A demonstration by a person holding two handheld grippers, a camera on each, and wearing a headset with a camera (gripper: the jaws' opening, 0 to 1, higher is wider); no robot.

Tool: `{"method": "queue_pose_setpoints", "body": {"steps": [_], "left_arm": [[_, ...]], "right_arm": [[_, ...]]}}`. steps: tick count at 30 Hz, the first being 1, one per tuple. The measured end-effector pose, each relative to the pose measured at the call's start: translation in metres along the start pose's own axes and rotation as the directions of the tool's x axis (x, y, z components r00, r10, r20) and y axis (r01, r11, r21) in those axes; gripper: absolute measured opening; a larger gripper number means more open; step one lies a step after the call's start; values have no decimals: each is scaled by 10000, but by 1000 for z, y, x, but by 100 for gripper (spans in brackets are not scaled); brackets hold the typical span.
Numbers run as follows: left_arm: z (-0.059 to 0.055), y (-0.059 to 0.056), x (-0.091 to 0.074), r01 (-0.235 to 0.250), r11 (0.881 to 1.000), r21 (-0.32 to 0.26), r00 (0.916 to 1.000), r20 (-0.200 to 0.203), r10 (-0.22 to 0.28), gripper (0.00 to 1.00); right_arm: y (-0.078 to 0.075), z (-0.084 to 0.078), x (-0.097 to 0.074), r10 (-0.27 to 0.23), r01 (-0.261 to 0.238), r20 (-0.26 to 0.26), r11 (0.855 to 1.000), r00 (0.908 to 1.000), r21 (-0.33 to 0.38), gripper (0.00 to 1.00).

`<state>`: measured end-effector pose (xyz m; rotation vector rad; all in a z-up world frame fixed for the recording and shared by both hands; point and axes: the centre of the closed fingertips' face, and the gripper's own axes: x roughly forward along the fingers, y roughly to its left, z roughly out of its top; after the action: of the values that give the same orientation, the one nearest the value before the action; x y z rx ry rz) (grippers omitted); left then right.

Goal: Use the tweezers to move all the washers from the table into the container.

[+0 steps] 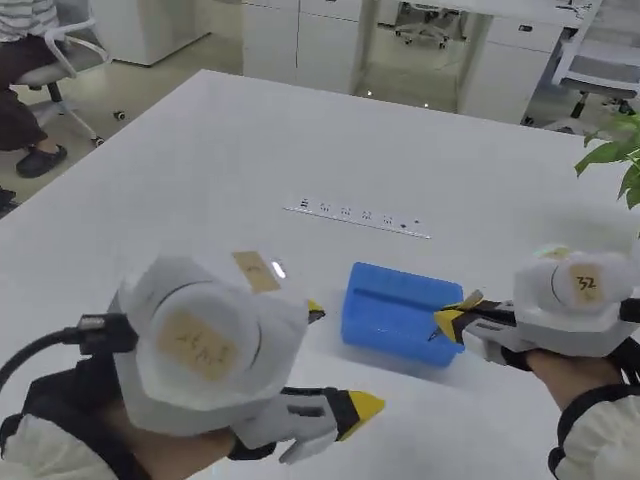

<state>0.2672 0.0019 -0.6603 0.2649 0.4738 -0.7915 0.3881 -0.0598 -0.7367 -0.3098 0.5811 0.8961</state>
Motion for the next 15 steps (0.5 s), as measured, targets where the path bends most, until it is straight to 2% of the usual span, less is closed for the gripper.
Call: {"method": "queue_pose_setpoints", "body": {"steps": [1,3,5,7,10,12,15], "left_arm": [[5,-4,2,286,9996,8,9995,101,-286,48],[12,-10,5,676,9976,178,9976,155,-679,46],[15,-15,7,1036,9940,351,9945,118,-1040,44],[20,-21,12,1573,9860,558,9874,80,-1580,41],[25,-26,16,1998,9782,563,9794,197,-2011,33],[25,-31,20,2441,9686,474,9694,153,-2450,32],[23,-32,25,2646,9626,584,9641,46,-2654,31]], "right_arm": [[8,0,-3,260,-260,-21,9996,9997,-146,3],[18,-1,-10,436,-438,-48,9985,9990,-327,3],[27,-2,-15,660,-660,-18,9964,9978,-531,3],[38,-3,-21,916,-914,-15,9928,9958,-771,3],[52,-5,-26,1235,-1241,-127,9853,9923,-1174,3],[61,-8,-29,1474,-1490,-221,9784,9888,-1434,3],[75,-14,-34,1909,-1947,-387,9662,9809,-1690,3]]}}
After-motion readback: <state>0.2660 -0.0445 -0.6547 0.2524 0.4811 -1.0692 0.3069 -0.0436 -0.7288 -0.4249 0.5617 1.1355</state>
